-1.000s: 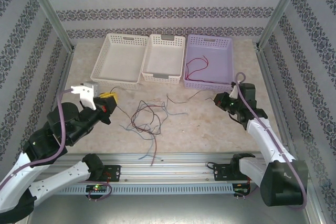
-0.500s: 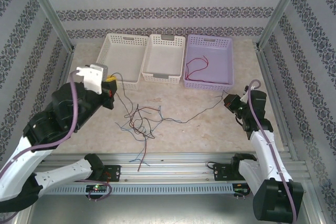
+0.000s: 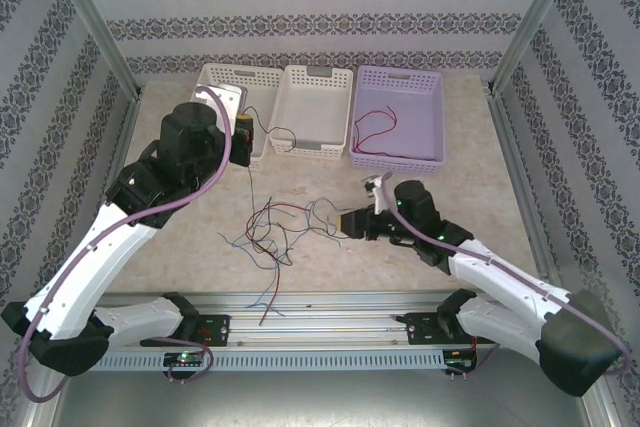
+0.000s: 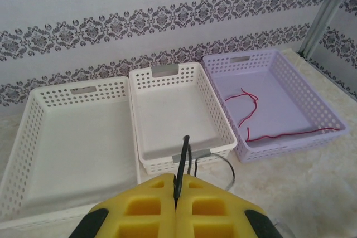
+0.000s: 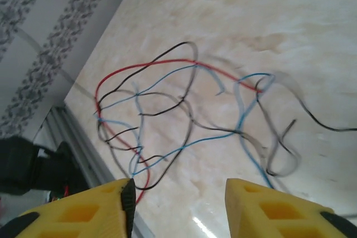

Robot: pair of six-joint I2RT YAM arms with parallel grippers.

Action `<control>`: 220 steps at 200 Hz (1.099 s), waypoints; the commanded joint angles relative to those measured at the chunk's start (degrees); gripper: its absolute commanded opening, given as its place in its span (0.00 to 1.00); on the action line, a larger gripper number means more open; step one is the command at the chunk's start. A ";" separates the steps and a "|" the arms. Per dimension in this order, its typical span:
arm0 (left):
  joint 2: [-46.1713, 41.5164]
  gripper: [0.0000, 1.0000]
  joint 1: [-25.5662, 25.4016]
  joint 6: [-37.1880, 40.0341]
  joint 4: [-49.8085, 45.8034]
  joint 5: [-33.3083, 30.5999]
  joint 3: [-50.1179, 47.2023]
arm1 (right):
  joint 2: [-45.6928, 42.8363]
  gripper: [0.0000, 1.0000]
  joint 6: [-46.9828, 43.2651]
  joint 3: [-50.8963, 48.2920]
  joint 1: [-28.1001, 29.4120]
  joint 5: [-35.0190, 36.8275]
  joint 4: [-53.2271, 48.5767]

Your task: Untangle the cables

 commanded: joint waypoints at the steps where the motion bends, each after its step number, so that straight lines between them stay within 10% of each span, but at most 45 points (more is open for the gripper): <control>1: 1.48 0.00 3.38 -2.05 5.26 6.14 2.62 | 2.83 0.54 -5.35 0.14 7.41 4.10 8.68; 117: 3.13 0.00 5.99 -4.95 9.20 9.95 2.42 | 38.45 0.62 -11.47 17.02 29.68 26.22 20.69; 139: 2.67 0.00 6.32 -4.65 8.86 9.95 2.84 | 41.71 0.50 -11.39 19.11 29.85 28.11 18.44; 176: 1.01 0.00 7.17 -2.71 6.39 8.02 5.65 | 40.02 0.04 -10.98 16.75 28.08 32.05 15.59; 220: -2.17 0.00 9.57 -1.03 3.26 3.77 10.63 | 35.53 0.00 -8.58 12.43 21.19 33.03 10.49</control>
